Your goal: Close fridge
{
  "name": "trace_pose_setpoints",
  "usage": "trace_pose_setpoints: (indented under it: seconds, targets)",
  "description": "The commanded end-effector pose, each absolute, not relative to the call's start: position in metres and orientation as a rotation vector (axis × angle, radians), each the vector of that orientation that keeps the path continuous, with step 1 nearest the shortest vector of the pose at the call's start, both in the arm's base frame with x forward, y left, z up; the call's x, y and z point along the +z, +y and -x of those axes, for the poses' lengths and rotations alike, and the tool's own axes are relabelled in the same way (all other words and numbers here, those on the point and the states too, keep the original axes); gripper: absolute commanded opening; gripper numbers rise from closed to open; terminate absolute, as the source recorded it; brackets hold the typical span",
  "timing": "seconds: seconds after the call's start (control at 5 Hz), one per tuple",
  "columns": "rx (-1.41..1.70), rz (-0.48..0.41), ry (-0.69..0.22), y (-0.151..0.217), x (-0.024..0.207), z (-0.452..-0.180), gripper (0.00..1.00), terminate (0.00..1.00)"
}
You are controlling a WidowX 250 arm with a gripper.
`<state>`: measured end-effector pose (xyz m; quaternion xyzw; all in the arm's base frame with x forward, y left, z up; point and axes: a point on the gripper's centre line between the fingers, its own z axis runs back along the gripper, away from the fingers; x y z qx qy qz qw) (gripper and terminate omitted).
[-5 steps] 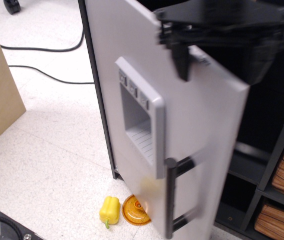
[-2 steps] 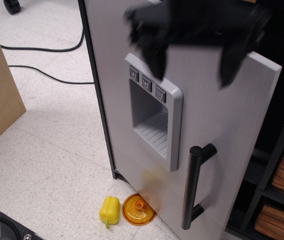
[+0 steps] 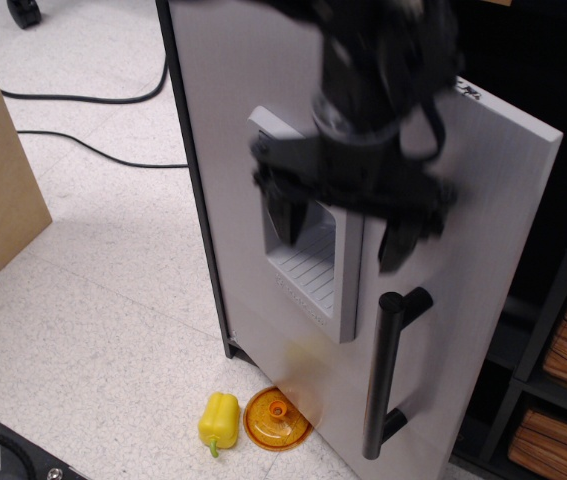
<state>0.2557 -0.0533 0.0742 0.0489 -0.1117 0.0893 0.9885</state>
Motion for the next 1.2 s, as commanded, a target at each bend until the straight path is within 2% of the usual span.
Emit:
trace_pose_setpoints:
  seconds: [0.0, 0.2, 0.6, 1.0]
  targets:
    - [0.098, -0.011, -0.347, -0.066, 0.085, -0.305, 1.0, 0.0]
    - [0.09, 0.016, -0.368, -0.074, 0.09, -0.317, 1.0, 0.0]
    - [0.09, -0.028, -0.447, -0.079, 0.079, -0.341, 1.0, 0.0]
    - [0.102, -0.05, -0.52, -0.08, 0.075, -0.351, 1.0, 0.0]
